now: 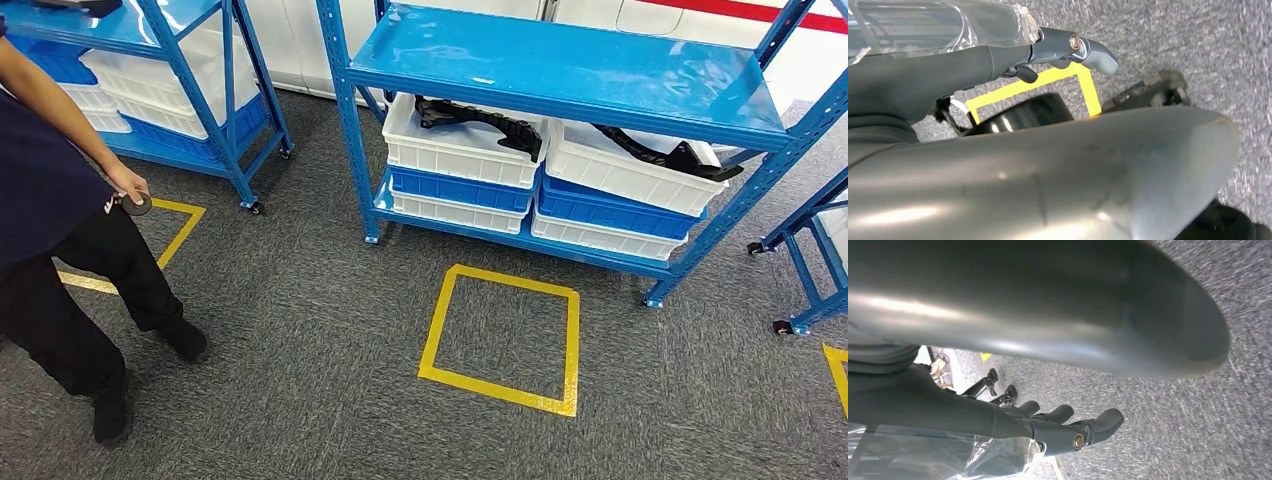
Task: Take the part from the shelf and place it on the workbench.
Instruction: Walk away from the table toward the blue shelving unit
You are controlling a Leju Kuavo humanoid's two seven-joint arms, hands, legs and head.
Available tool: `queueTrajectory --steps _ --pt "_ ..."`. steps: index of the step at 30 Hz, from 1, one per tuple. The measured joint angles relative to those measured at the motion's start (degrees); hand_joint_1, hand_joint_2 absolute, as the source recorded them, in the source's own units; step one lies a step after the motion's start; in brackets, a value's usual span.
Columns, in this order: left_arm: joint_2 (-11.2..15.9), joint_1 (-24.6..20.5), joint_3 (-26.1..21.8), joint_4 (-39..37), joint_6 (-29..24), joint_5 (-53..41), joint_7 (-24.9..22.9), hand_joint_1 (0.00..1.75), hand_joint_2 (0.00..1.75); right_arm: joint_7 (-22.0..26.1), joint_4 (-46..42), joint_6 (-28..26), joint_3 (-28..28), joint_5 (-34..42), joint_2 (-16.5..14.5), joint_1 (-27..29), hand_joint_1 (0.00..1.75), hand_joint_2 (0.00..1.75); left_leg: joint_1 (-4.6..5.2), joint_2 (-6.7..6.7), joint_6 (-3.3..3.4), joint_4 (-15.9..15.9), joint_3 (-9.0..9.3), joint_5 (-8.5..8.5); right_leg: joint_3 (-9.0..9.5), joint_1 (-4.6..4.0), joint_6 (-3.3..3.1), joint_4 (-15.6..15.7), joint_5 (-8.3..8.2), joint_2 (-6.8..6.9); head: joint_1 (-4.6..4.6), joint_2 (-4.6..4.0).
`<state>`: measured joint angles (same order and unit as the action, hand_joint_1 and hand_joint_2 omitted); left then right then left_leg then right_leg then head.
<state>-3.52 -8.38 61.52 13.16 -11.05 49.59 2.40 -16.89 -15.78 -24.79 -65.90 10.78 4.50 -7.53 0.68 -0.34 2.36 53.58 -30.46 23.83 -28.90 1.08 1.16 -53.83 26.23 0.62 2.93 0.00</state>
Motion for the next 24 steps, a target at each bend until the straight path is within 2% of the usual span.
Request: queueTrajectory --steps 5,7,9,11,13,14,15,16,18,19,20,21,23,24 --pt "0.0 0.0 -0.4 0.0 -0.4 0.0 -0.4 0.00 0.00 -0.4 0.0 -0.1 0.1 2.9 0.0 0.1 0.00 0.00 0.11 0.03 0.26 0.2 -0.06 0.18 0.02 0.18 1.51 0.2 -0.02 0.01 0.00 0.00" --pt "0.0 0.0 -0.5 0.0 -0.4 0.0 -0.5 0.00 0.00 -0.4 0.0 -0.2 0.2 3.7 -0.1 0.1 0.00 0.00 0.24 0.02 0.82 0.1 0.00 0.20 0.18 0.36 2.06 0.6 -0.25 0.12 0.02 0.00" --pt "0.0 -0.1 -0.5 0.0 -0.4 0.0 -0.5 0.00 0.00 -0.5 0.0 -0.3 0.4 4.0 -0.1 0.0 0.00 0.00 -0.20 0.07 1.53 -1.5 0.90 -0.49 0.50 0.25 2.54 0.8 -0.15 0.11 0.02 0.00" --pt "0.0 -0.1 -0.6 0.0 -0.4 0.0 -0.5 0.00 0.00 -0.5 0.0 -0.5 0.6 4.3 0.0 0.0 0.00 0.00 -0.93 0.27 1.70 -3.3 2.02 -1.44 -0.89 0.05 2.62 -2.6 1.98 -0.17 -0.10 0.00" --pt "-0.1 -0.1 -0.6 0.0 -0.4 0.0 -0.5 0.00 0.00 -0.6 0.1 -0.7 0.8 4.5 0.2 0.2 0.00 0.00 -1.27 0.58 1.60 -3.7 2.30 -1.68 -5.00 0.34 2.89 -10.6 5.58 -0.40 -0.22 0.00" --pt "-0.1 -0.1 -0.6 0.0 -0.4 0.0 -0.5 0.00 0.00 -0.7 0.1 -0.8 0.8 4.7 0.2 0.3 0.00 0.00 -1.46 0.73 1.42 -3.7 2.29 -1.64 -6.90 0.58 3.16 -14.0 6.50 -0.44 -0.26 0.00" --pt "-0.1 -0.1 -0.6 0.0 -0.4 0.0 -0.5 0.00 0.00 -0.7 0.2 -0.9 0.9 4.9 0.2 0.5 0.00 0.00 -1.72 0.88 1.11 -3.6 2.32 -1.54 -8.14 0.89 3.48 -15.9 6.53 -0.44 -0.26 0.00" --pt "-0.1 -0.1 -0.6 0.0 -0.4 0.0 -0.5 0.00 0.00 -0.8 0.2 -0.9 0.9 5.0 0.2 0.6 0.00 0.00 -2.11 1.03 0.62 -3.4 2.35 -1.36 -7.91 1.22 3.87 -14.7 5.16 -0.36 -0.26 0.00" --pt "-0.1 0.0 -0.6 0.0 -0.4 0.1 -0.4 0.00 0.00 -0.9 0.2 -1.0 1.0 5.2 0.3 0.7 0.00 0.00 -2.87 1.34 -0.88 -2.3 2.27 -0.57 -4.83 2.07 5.19 -7.5 0.92 0.68 -0.32 0.00" --pt "0.0 -0.1 -0.6 0.0 -0.4 0.1 -0.3 0.00 0.00 -1.0 0.2 -1.0 1.0 5.2 0.1 0.6 0.00 0.00 -3.05 1.49 -1.73 -1.4 2.08 0.06 -3.39 2.34 5.64 -4.2 -0.51 1.21 -0.49 0.00" --pt "0.0 -0.1 -0.6 0.0 -0.4 0.1 -0.3 0.00 0.00 -1.1 0.3 -1.0 1.0 5.3 0.0 0.5 0.00 0.00 -2.98 1.64 -2.42 -0.7 1.88 0.66 -2.68 2.53 5.45 -2.6 -1.03 1.51 -0.54 0.00" --pt "0.1 -0.1 -0.6 -0.1 -0.4 0.1 -0.2 0.00 0.00 -1.2 0.3 -1.1 1.1 5.3 -0.1 0.4 0.00 0.00 -2.87 1.76 -2.89 -0.2 1.74 1.11 -2.66 2.57 4.91 -2.3 -0.83 1.51 -0.51 0.00" --pt "0.1 0.0 -0.6 -0.1 -0.3 0.1 -0.1 0.00 0.00 -1.4 0.4 -1.2 1.3 5.5 -0.1 0.3 0.00 0.00 -3.05 1.96 -3.19 -0.1 1.86 1.45 -3.25 2.36 3.08 -3.1 -0.39 0.47 -0.22 0.00" --pt "0.2 0.1 -0.6 -0.1 -0.3 0.1 0.0 0.00 0.00 -1.5 0.4 -1.3 1.4 5.5 -0.1 0.4 0.00 0.00 -3.27 1.95 -3.24 0.1 1.92 1.69 -3.36 2.21 2.58 -3.2 -0.41 0.07 -0.13 0.00"
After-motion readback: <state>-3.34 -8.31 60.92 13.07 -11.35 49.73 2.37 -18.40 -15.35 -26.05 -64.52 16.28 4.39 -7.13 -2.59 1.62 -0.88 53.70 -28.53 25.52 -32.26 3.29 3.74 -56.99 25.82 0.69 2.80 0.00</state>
